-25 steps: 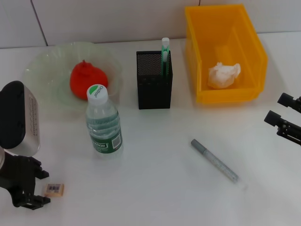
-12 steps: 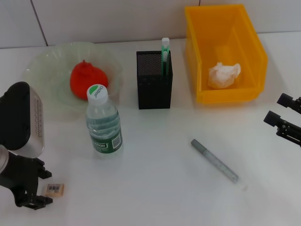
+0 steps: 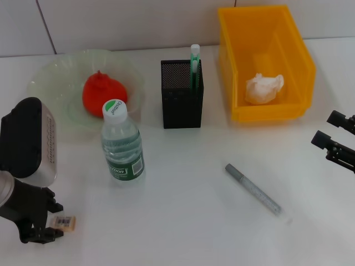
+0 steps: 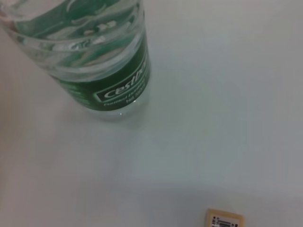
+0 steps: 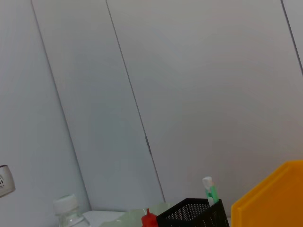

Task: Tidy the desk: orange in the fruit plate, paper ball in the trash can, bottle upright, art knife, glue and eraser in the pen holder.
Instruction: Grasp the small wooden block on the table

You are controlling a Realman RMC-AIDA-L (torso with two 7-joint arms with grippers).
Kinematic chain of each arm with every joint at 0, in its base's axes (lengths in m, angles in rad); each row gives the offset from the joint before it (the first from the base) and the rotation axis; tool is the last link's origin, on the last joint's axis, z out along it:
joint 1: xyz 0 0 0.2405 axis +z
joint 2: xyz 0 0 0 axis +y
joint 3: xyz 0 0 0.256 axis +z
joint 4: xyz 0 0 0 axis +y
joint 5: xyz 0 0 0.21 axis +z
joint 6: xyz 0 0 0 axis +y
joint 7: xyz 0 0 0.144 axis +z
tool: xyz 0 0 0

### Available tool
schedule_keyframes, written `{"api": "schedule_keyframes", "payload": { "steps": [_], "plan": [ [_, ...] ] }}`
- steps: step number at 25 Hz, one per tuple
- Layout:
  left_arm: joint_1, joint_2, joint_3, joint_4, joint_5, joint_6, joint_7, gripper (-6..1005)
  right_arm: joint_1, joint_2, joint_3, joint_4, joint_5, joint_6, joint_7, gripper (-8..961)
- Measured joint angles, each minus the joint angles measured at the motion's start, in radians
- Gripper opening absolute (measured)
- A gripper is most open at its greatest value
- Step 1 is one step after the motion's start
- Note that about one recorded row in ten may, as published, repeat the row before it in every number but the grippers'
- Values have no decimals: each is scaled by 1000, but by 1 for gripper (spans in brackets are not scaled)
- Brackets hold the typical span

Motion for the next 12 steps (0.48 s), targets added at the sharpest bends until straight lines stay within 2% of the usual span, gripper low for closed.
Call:
{"api": "schedule_keyframes", "payload": {
  "steps": [12],
  "plan": [
    [0,0,3,-4,0,0,-7,470,-2,-4,0,0,-1,0,0,773]
  ]
}}
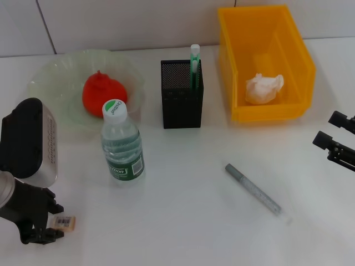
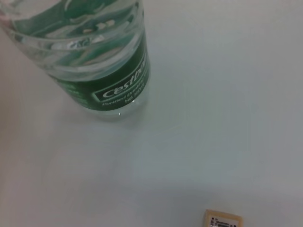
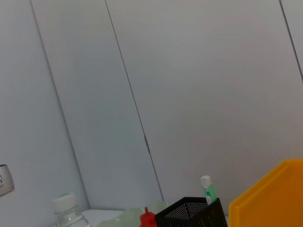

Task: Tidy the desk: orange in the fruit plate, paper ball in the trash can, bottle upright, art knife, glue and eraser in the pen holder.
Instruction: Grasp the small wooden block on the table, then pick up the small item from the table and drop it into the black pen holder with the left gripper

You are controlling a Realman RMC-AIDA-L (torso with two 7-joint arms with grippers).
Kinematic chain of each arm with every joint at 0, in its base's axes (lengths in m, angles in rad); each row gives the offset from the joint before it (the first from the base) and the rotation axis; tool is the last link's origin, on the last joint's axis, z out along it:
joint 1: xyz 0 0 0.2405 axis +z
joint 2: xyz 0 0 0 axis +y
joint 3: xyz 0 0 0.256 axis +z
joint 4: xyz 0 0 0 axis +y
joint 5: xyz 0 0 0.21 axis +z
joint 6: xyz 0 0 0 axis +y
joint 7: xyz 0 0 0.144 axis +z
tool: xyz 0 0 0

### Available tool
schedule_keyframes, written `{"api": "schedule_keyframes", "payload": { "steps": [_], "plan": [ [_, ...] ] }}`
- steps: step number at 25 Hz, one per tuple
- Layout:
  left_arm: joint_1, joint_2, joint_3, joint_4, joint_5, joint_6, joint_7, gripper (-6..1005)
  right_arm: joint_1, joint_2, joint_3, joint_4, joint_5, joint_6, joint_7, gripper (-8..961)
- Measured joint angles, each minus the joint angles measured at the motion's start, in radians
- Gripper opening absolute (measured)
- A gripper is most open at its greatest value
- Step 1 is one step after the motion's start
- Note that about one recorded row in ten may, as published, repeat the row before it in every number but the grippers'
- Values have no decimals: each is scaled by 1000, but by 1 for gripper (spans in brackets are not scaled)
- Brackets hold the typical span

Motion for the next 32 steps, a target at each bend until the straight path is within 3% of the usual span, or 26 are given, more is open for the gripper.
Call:
{"api": "schedule_keyframes", "payload": {
  "steps": [6,11,20,22,24,27,28,29,30,32],
  "plan": [
    [0,-1,16,-4,0,-15,3,464,-4,-1,0,0,0,0,0,773],
    [-6,-1,34,-8,8,-24,4,363,-7,-2,0,0,0,0,0,773],
    [-18,-2,9,2,2,27,-7,278,-12,-4,8,0,0,-3,0,774],
    [-15,-1,-24,38,-47,69,6,278,-13,-4,12,0,0,-2,0,774],
    [-1,2,-115,115,-197,158,46,278,-15,-4,23,0,0,-1,1,774],
    [-1,2,-115,115,-197,158,46,278,-15,-2,42,0,0,-4,4,774],
    [1,3,-178,149,-289,205,73,278,-16,-1,48,0,0,-7,6,774],
    [1,3,-178,149,-289,205,73,278,-16,-1,48,0,0,-7,6,774],
    [1,4,-312,182,-544,283,132,278,-16,-1,49,0,0,-7,7,774],
    [-3,5,-336,182,-621,291,153,278,-16,-1,50,0,0,-8,8,774]
  ]
}}
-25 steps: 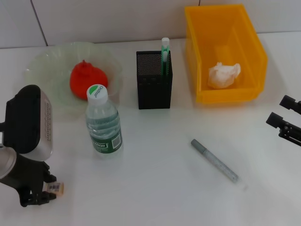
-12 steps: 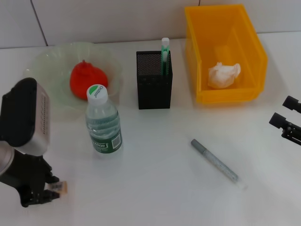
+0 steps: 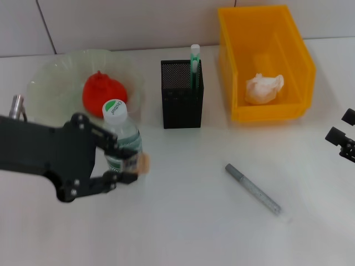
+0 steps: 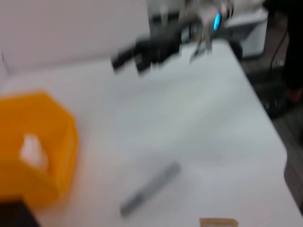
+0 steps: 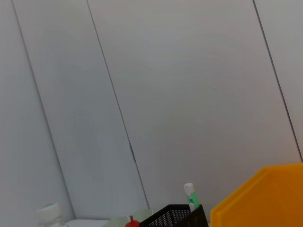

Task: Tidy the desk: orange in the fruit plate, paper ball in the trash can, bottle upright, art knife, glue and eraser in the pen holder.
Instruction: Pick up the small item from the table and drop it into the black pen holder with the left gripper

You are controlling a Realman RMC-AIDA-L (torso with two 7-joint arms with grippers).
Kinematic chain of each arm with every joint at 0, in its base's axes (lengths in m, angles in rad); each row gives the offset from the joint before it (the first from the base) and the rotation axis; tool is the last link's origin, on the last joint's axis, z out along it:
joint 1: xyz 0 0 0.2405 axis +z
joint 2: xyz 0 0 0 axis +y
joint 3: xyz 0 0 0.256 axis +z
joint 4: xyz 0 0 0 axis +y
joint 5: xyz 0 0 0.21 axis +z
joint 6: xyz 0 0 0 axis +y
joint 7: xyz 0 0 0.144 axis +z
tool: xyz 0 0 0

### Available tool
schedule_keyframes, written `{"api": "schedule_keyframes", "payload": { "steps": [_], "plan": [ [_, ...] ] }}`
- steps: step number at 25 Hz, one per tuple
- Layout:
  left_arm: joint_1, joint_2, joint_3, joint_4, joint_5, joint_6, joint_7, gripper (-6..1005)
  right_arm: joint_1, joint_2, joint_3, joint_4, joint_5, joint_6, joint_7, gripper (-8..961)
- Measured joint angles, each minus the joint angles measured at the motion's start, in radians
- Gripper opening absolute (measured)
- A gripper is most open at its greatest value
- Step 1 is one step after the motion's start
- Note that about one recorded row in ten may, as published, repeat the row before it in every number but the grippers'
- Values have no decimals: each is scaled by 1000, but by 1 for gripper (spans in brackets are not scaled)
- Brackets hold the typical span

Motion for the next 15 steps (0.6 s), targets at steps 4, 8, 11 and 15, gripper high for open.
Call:
{"api": "schedule_keyframes", "payload": {
  "steps": [4,8,11,15],
  "plan": [
    [-8,-3,-25,-5,-160,-27,45,278,-3,2,0,1,0,0,1,774],
    [-13,-5,-23,-7,-220,-65,48,278,-5,3,-1,2,0,0,2,773],
    [-14,-7,63,-19,-284,-284,43,278,-7,2,-1,2,0,0,2,773],
    [-20,-6,129,-38,-282,-402,44,279,-8,0,-1,2,0,-1,2,773]
  ]
}}
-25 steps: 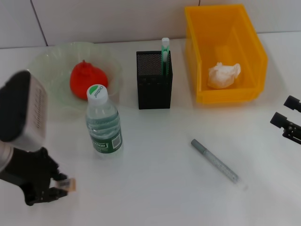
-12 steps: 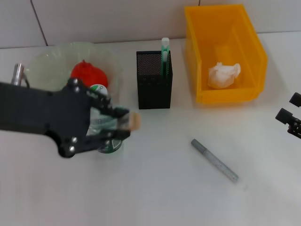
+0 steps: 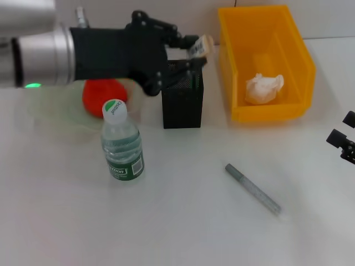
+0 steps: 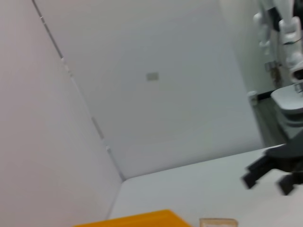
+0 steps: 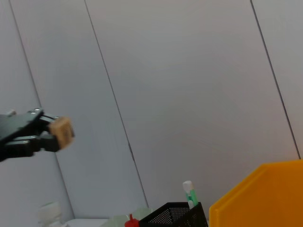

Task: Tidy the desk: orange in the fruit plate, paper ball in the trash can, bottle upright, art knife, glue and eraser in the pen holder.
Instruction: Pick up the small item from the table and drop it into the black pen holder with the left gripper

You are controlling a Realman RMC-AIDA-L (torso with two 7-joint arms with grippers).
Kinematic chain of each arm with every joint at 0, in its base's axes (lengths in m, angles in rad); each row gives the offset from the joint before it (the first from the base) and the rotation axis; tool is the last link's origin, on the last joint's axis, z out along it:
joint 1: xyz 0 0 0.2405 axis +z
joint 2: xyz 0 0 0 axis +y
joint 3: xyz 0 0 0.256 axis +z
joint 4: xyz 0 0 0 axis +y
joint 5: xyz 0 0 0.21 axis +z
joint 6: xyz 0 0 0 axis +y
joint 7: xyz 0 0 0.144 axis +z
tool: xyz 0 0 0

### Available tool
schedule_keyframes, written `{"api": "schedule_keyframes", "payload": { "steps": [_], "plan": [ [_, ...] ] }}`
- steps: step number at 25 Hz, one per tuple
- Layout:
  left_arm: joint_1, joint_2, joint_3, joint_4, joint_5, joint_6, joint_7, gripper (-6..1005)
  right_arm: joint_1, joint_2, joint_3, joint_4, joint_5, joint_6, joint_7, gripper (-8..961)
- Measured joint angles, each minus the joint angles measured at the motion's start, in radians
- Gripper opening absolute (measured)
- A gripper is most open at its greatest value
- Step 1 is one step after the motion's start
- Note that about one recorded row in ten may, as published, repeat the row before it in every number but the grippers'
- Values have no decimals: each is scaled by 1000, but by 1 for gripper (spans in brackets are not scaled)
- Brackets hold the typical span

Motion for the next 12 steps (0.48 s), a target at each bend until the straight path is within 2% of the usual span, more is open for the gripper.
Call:
{"api": "schedule_keyframes", "payload": {
  "steps": [1,2,3,5,6,7,8,11,12],
  "plan": [
    [-56,1,106,-94,33,-216,9,279,0,-1,0,0,0,0,0,773],
    [-56,1,106,-94,33,-216,9,279,0,-1,0,0,0,0,0,773],
    [-86,0,122,-144,37,-285,9,279,0,-1,0,0,0,0,0,773],
    [-86,0,122,-144,37,-285,9,279,0,-1,0,0,0,1,0,773],
    [-110,0,134,-187,42,-340,14,279,0,-2,0,0,0,4,0,773],
    [-110,0,134,-187,42,-340,14,279,0,-2,0,0,0,4,0,773],
    [-145,-2,169,-268,48,-447,44,279,0,-2,-1,0,0,6,0,773],
    [-161,-2,196,-301,50,-502,56,279,0,-2,-3,1,0,8,0,773],
    [-179,-3,231,-339,65,-574,62,279,0,-2,-3,1,0,8,0,773]
  ]
}}
